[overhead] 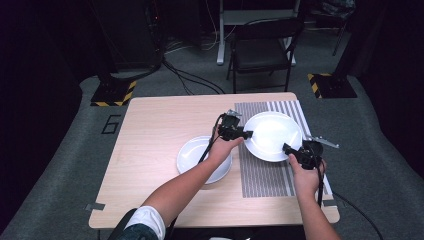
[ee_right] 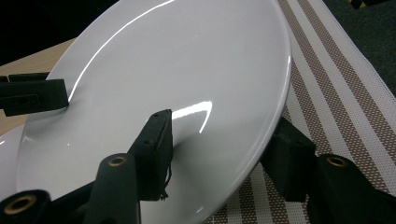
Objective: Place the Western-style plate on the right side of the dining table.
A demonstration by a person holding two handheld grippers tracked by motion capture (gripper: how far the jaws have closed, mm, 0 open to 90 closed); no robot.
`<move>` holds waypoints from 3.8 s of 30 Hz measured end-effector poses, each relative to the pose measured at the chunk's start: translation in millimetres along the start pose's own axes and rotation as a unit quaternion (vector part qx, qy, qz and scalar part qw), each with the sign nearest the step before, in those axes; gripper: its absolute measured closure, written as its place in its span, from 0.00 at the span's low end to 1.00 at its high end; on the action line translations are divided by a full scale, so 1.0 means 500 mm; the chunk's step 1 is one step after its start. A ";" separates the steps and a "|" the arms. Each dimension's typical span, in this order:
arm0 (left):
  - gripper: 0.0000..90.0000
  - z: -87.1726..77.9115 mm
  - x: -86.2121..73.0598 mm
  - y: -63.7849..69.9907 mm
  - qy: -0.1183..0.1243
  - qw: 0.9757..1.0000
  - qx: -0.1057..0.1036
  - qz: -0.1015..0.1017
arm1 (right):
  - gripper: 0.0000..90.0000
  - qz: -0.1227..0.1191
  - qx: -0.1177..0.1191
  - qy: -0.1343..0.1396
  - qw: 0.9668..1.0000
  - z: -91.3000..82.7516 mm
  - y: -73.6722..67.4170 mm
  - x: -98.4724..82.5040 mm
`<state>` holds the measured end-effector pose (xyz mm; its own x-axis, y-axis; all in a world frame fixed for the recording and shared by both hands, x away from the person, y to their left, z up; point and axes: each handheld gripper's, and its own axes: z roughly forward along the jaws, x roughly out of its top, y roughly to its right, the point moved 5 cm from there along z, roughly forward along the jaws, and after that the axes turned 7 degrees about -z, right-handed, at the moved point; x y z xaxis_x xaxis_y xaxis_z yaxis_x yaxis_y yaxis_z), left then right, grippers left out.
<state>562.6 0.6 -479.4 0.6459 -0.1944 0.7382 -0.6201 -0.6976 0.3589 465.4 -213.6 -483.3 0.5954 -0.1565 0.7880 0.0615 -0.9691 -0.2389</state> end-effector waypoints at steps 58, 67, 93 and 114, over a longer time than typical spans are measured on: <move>0.63 0.097 -0.050 -0.005 -0.044 0.998 0.044 -0.021 | 0.51 0.021 -0.052 -0.059 0.997 0.070 0.052 -0.059; 0.63 0.105 -0.052 -0.009 -0.049 0.997 0.050 -0.027 | 0.51 0.023 -0.053 -0.062 0.996 0.081 0.057 -0.063; 0.63 0.130 -0.059 -0.017 -0.075 0.995 0.058 -0.043 | 0.49 0.025 -0.066 -0.074 0.995 0.102 0.065 -0.065; 0.61 0.139 -0.059 -0.015 -0.087 0.994 0.062 -0.032 | 0.49 0.002 -0.083 -0.082 0.993 0.101 0.073 -0.064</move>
<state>579.0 -36.3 -543.3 0.7563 -0.2561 0.6020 -0.5228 -0.7898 0.3208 489.3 -234.4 -545.9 0.7186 -0.1408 0.6810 -0.0658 -0.9887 -0.1350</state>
